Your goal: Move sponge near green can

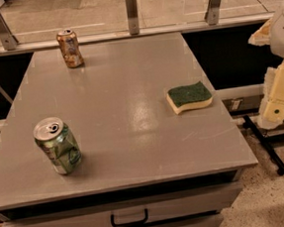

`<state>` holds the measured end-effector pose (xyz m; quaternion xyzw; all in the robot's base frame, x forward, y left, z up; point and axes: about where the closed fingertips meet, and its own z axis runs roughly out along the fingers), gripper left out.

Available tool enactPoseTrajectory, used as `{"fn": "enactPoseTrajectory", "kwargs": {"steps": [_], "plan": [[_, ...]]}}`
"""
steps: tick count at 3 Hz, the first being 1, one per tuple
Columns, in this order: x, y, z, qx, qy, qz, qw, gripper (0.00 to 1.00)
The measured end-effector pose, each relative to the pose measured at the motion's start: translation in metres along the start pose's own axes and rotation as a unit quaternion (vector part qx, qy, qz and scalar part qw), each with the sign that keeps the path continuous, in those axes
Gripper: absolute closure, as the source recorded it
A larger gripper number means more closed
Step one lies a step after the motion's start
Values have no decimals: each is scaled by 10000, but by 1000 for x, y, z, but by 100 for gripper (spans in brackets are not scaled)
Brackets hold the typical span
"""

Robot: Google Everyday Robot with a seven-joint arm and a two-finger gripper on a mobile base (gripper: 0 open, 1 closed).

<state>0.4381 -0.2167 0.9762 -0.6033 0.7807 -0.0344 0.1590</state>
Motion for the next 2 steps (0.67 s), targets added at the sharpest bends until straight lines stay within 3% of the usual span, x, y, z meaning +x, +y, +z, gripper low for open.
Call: {"fn": "enactPoseTrajectory", "kwargs": {"steps": [1, 2], "plan": [[0, 0, 0, 1, 0, 0, 10000, 0], [-9, -13, 14, -17, -283, -89, 9996, 0]]}}
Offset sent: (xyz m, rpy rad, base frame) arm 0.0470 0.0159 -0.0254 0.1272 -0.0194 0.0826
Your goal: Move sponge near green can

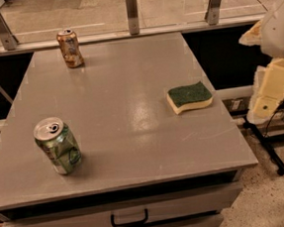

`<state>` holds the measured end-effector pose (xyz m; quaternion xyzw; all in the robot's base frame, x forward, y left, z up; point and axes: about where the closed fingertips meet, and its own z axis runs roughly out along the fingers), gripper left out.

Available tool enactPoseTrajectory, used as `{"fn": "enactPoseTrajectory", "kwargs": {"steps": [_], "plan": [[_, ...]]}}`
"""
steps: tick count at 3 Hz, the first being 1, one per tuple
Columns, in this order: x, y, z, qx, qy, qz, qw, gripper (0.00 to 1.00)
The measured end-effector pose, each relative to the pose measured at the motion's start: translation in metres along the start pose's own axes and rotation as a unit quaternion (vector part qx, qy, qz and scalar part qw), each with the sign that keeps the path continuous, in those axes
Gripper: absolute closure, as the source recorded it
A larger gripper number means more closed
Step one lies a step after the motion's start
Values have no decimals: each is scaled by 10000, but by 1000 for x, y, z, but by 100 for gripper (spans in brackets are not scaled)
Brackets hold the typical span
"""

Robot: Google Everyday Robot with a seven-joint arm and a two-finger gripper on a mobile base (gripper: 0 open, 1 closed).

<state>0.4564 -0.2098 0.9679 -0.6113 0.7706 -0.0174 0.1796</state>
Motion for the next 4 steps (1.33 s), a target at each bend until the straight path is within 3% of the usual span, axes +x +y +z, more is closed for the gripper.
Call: {"fn": "enactPoseTrajectory", "kwargs": {"steps": [3, 4], "plan": [[-49, -60, 119, 76, -785, -455, 9958, 0], [-55, -70, 151, -42, -792, -438, 9959, 0]]}}
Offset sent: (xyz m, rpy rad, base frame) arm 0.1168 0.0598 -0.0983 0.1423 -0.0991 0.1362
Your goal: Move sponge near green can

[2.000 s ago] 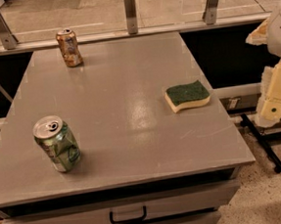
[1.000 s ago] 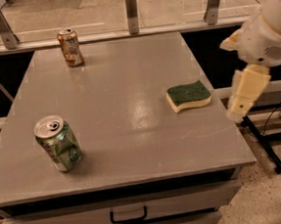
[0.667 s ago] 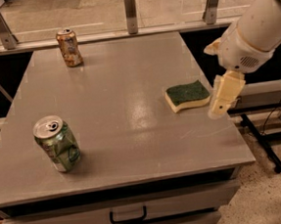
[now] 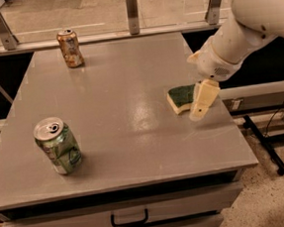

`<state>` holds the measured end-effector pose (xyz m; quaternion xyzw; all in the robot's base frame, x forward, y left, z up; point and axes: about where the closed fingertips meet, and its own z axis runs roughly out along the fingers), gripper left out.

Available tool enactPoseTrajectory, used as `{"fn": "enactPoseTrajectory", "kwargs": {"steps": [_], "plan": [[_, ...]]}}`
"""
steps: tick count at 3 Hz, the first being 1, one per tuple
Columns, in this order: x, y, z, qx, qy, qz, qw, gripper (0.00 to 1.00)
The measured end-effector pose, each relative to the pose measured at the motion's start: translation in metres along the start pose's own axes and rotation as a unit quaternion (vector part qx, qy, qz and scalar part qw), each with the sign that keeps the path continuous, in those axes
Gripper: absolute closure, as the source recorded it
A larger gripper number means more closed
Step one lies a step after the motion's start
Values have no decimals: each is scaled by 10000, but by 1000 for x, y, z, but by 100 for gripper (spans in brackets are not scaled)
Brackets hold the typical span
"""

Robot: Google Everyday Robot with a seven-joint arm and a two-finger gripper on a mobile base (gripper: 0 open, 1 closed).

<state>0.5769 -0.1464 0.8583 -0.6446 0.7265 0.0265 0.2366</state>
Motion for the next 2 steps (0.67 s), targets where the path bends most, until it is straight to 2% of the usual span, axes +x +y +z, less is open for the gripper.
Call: {"fn": "enactPoseTrajectory", "kwargs": {"steps": [1, 2], "plan": [[6, -4, 20, -133, 70, 90, 9998, 18], [8, -5, 26, -192, 74, 170, 9996, 42]]}}
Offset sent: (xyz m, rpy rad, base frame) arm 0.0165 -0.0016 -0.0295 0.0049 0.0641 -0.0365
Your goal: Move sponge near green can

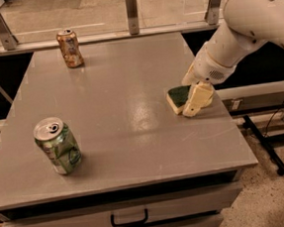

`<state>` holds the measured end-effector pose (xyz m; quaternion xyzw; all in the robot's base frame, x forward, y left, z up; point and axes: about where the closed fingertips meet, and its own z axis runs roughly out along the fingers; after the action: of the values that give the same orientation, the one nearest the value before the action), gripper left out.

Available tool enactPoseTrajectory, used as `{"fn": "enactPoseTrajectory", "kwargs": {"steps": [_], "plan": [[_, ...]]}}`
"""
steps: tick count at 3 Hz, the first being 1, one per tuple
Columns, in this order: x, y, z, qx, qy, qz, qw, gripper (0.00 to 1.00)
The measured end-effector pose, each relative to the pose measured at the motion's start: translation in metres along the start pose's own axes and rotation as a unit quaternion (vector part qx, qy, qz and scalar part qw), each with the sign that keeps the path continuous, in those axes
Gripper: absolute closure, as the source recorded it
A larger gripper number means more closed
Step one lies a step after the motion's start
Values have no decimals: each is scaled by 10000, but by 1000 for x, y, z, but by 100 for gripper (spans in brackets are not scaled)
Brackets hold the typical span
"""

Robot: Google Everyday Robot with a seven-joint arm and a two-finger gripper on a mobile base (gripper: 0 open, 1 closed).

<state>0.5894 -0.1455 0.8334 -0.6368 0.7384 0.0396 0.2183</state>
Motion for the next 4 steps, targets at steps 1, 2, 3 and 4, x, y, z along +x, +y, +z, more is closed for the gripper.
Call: {"fn": "enactPoseTrajectory", "kwargs": {"steps": [1, 2, 3, 4], "plan": [[-1, 0, -2, -1, -10, -2, 10000, 64], [-2, -1, -4, 2, -12, -2, 10000, 88], [-13, -9, -64, 426, -324, -129, 9985, 100], [-16, -11, -69, 475, -371, -155, 9981, 100]]}}
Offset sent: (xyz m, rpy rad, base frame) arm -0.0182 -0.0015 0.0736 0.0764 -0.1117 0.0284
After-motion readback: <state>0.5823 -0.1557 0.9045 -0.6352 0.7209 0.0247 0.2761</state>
